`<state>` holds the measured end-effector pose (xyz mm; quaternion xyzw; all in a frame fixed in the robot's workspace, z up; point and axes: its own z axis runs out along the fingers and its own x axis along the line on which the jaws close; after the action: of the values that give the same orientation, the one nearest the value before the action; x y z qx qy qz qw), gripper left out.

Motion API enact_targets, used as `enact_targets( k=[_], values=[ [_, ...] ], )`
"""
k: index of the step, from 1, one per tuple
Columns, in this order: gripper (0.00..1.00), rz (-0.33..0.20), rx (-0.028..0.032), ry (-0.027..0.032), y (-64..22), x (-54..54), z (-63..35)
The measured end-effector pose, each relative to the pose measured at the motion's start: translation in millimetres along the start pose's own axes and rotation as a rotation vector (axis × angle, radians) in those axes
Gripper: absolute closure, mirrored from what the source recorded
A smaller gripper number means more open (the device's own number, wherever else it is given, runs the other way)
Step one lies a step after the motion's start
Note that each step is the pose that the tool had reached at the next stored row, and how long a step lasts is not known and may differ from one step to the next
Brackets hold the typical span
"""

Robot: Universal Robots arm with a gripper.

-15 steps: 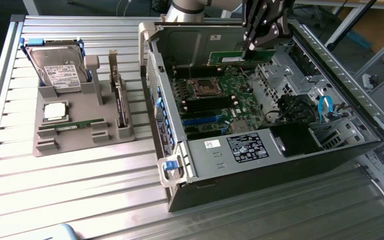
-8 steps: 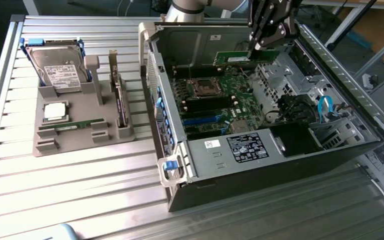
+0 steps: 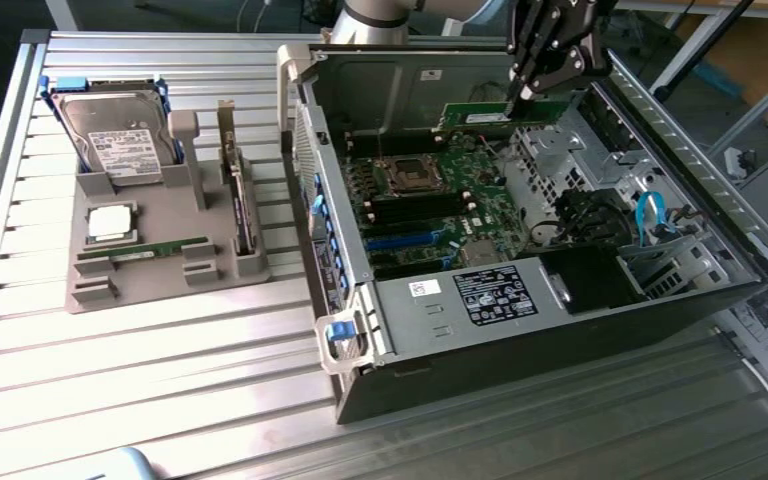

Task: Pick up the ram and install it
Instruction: 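Pick up the ram and move it above insertion slot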

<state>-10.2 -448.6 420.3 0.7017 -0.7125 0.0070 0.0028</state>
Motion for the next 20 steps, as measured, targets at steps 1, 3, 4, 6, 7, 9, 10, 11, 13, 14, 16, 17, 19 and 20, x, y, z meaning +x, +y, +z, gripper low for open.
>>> enact_targets(
  k=[1, 3, 4, 6, 7, 9, 10, 11, 13, 14, 16, 17, 19, 20],
  values=[
    [0.87, 0.000, 0.0000, 0.0000, -1.3, 0.0, 0.0],
    [0.87, 0.000, 0.0000, 0.0001, -6.0, -0.1, 0.0],
    [0.87, 0.000, 0.0000, 0.0000, -8.2, -0.1, 0.0],
    [0.87, 0.000, -0.0001, 0.0001, -13.2, -0.2, 0.1],
    [0.87, 0.000, -0.0001, 0.0001, -16.7, -0.3, 0.1],
    [0.87, 0.000, -0.0002, 0.0001, -20.7, -0.4, 0.1],
    [0.87, 0.000, -0.0001, 0.0000, -23.3, -0.4, 0.2],
    [0.87, 0.000, -0.0002, 0.0000, -25.4, -0.4, 0.2],
    [0.87, 0.000, -0.0002, 0.0001, -29.9, -0.5, 0.2],
    [0.87, 0.000, -0.0003, 0.0000, -32.5, -0.5, 0.2],
    [0.87, 0.000, -0.0003, 0.0000, -37.2, -0.6, 0.2],
    [0.87, 0.000, -0.0003, 0.0000, -38.9, -0.6, 0.3],
    [0.87, 0.000, -0.0003, 0.0000, -42.0, -0.7, 0.3],
    [0.87, 0.000, -0.0003, 0.0001, -43.1, -0.7, 0.2]
  ],
)
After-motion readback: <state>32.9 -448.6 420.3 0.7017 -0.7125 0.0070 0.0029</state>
